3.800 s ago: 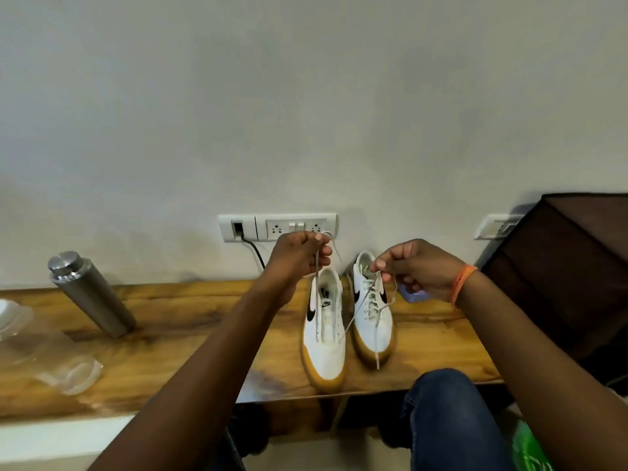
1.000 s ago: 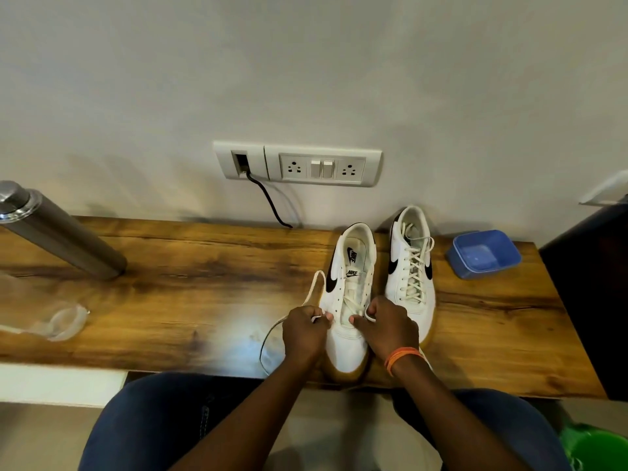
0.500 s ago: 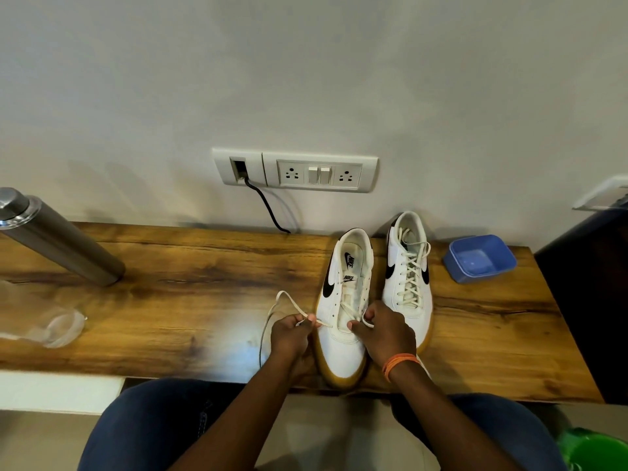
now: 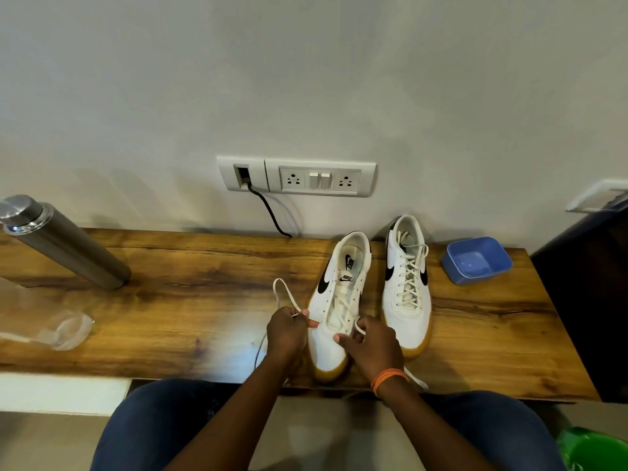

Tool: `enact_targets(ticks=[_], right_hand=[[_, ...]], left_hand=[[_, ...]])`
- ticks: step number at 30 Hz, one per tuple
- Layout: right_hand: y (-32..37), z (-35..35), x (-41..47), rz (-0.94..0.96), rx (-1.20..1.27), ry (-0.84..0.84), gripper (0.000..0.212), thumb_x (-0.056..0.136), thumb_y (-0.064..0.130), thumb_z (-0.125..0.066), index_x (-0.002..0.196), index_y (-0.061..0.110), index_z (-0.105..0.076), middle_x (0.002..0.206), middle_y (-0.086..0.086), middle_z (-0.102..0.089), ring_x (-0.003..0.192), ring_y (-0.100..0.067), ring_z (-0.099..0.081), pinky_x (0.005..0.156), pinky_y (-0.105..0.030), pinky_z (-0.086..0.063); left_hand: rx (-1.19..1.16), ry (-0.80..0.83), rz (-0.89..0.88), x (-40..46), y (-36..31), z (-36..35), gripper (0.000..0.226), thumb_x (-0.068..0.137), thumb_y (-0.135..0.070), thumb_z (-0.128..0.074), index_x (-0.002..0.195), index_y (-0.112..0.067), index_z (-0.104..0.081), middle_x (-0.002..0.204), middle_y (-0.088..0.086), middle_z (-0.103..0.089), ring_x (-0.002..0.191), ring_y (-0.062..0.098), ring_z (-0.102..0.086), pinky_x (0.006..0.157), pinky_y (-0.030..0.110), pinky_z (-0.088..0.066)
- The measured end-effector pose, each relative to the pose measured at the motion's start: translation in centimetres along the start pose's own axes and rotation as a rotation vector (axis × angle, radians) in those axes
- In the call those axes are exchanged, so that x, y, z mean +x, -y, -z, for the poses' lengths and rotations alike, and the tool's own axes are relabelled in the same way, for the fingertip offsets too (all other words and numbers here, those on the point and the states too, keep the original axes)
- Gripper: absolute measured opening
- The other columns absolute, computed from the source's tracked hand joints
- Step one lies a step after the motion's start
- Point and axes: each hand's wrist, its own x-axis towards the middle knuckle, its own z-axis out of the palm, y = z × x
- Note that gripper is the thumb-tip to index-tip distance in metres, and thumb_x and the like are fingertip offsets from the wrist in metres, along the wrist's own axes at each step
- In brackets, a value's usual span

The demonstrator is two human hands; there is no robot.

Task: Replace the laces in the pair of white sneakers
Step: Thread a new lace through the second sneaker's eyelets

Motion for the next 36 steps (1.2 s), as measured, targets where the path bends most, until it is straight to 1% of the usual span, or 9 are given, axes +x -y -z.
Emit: enact_targets(ticks=[5,9,13,16,18,22,26,31,36], right_hand=[[0.1,-0.1,0.2,-0.017,0.004,-0.012,0.050,0.075,0.042,-0.081,0.116,0.017,-0.067,0.104,0.000,-0.073,0.092,-0.017,-0.067,0.077,-0.026,-0.052],[-0.1,0.0,0.3,-0.033,-0.013,-0.012,0.053,0.073,0.044,-0.081,0.116,0.018,-0.067,0.104,0.001,-0.073,0.094,-0.018,-0.067,0.081,-0.030,-0.054],[-0.6,1.0,0.7,-0.056,0.014,0.042,0.041,0.074,0.037,-0.082,0.107,0.016,-0.070,0.099,0.000,-0.073,0.090,-0.016,-0.066,0.077,-0.025,-0.050],[-0.6,3.2,0.6,-0.051,0.123,0.001,0.013,0.082,0.025,-0.074,0.080,0.012,-0.075,0.079,0.001,-0.073,0.082,-0.015,-0.066,0.068,-0.016,-0.043],[-0.3,4.9,0.7,-0.060,0.309,-0.011,0.023,0.089,0.015,-0.065,0.069,0.008,-0.074,0.067,-0.003,-0.072,0.074,-0.011,-0.066,0.072,-0.019,-0.044],[2.5,10.0,-1.1,0.019,0.600,-0.040,0.019,0.097,0.006,-0.054,0.090,0.001,-0.071,0.068,-0.009,-0.069,0.046,-0.004,-0.049,0.048,-0.014,-0.039],[8.5,14.9,-3.3,0.157,0.873,-0.071,0.017,0.100,0.008,-0.049,0.094,0.006,-0.066,0.071,-0.006,-0.070,0.057,-0.013,-0.054,0.049,-0.019,-0.044],[17.9,21.2,-7.4,0.439,0.991,-0.129,0.018,0.103,0.010,-0.042,0.098,0.007,-0.060,0.072,-0.008,-0.072,0.063,-0.019,-0.064,0.057,-0.026,-0.049],[24.2,24.7,-12.2,0.599,1.022,-0.238,0.020,0.102,0.015,-0.045,0.101,0.008,-0.063,0.077,-0.007,-0.072,0.073,-0.021,-0.066,0.067,-0.034,-0.051]], left_hand=[[-0.157,0.116,0.182,0.7,0.2,1.2,0.029,0.102,-0.022,-0.050,0.096,0.001,-0.066,0.064,0.002,-0.073,0.033,0.007,-0.033,0.039,0.019,-0.025],[-0.172,0.143,0.174,0.1,0.1,1.1,0.035,0.103,-0.025,-0.049,0.083,-0.004,-0.069,0.080,0.009,-0.076,0.035,0.009,-0.032,0.040,0.020,-0.026],[-0.146,0.186,0.133,-0.8,0.2,0.9,0.033,0.102,-0.026,-0.051,0.097,0.002,-0.068,0.059,0.009,-0.067,0.034,0.009,-0.030,0.038,0.019,-0.025],[-0.125,0.230,0.069,-1.7,-0.7,1.6,0.026,0.097,-0.021,-0.060,0.093,0.004,-0.065,0.078,0.014,-0.074,0.033,0.009,-0.032,0.038,0.019,-0.025],[-0.077,0.280,0.022,-2.0,-1.9,2.5,0.019,0.095,-0.015,-0.062,0.087,0.003,-0.061,0.080,0.016,-0.075,0.032,0.007,-0.032,0.038,0.019,-0.024],[-0.041,0.301,-0.185,-4.1,-7.1,5.9,0.018,0.095,-0.014,-0.061,0.083,-0.001,-0.063,0.072,0.012,-0.073,0.038,0.008,-0.034,0.039,0.019,-0.025],[-0.130,0.192,-0.456,-8.4,-14.3,9.0,0.022,0.094,-0.028,-0.063,0.085,-0.012,-0.074,0.065,0.003,-0.065,0.044,0.004,-0.044,0.047,0.021,-0.034],[-0.303,0.136,-0.636,-15.8,-23.3,10.9,0.040,0.100,-0.043,-0.049,0.079,-0.012,-0.064,0.057,-0.006,-0.045,0.049,0.008,-0.039,0.049,0.023,-0.036],[-0.583,0.243,-0.707,-22.9,-29.8,12.5,0.027,0.098,-0.020,-0.034,0.079,-0.011,-0.051,0.052,-0.007,-0.035,0.050,0.012,-0.030,0.049,0.026,-0.028]])
